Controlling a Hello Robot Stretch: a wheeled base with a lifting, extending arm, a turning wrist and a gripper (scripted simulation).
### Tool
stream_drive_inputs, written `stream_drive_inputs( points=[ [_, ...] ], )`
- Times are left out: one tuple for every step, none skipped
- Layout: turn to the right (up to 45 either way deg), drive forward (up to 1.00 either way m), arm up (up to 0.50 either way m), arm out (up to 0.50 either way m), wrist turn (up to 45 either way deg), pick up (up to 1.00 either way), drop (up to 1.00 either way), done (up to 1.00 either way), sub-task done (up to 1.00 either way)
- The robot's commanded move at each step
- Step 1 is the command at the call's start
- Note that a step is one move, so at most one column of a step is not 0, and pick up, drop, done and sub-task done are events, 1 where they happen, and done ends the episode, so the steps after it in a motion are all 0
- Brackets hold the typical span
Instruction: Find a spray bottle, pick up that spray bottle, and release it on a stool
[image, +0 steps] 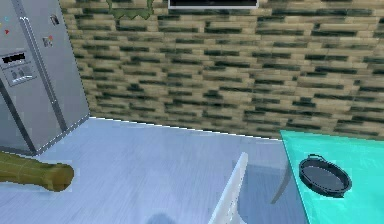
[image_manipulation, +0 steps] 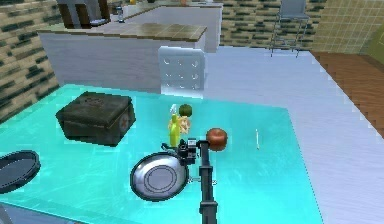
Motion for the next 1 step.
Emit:
stream_drive_inputs(
  points=[
    [0.0,0.00,0.10,0.00,0.0,0.00,0.00,0.00,0.00]
  ],
)
